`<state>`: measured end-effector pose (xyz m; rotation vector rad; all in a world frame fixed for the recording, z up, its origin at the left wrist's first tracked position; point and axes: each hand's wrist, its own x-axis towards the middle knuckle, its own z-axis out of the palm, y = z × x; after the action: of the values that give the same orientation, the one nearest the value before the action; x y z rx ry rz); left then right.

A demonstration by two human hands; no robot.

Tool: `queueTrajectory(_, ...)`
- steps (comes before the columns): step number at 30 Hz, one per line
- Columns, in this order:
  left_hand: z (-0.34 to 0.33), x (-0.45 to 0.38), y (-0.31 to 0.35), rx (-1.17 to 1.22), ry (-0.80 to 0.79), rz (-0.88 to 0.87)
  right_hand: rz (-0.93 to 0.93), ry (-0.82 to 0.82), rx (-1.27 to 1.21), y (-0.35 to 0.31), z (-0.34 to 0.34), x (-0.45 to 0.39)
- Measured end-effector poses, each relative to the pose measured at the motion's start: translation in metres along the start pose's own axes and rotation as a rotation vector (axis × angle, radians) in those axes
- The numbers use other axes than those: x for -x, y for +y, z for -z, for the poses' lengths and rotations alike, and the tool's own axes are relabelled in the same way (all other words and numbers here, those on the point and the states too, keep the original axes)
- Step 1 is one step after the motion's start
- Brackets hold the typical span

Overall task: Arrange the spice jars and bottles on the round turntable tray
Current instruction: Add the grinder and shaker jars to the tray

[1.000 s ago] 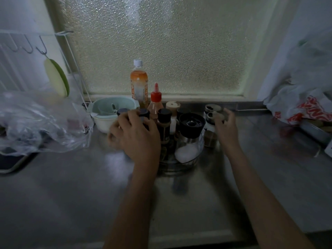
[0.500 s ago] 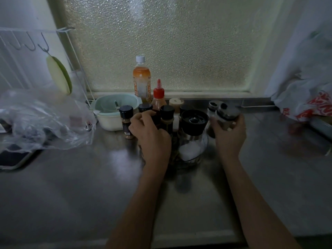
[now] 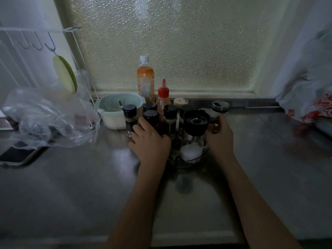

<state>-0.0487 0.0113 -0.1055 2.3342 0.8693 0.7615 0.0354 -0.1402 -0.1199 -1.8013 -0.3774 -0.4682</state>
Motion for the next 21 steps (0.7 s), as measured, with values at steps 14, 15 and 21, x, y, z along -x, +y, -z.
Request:
queueTrajectory(14,0.004,0.002,0.016,0.451,0.260,-0.558,-0.127,-0.041,-0.255,0.001,-0.003,-0.005)
queueTrajectory(15,0.003,0.001,0.016,0.426,0.262,-0.578,-0.129,-0.041,-0.253,0.000,-0.003,-0.004)
queueTrajectory(21,-0.002,0.001,0.016,0.403,0.108,-0.716,-0.191,-0.035,-0.305,0.001,-0.005,-0.004)
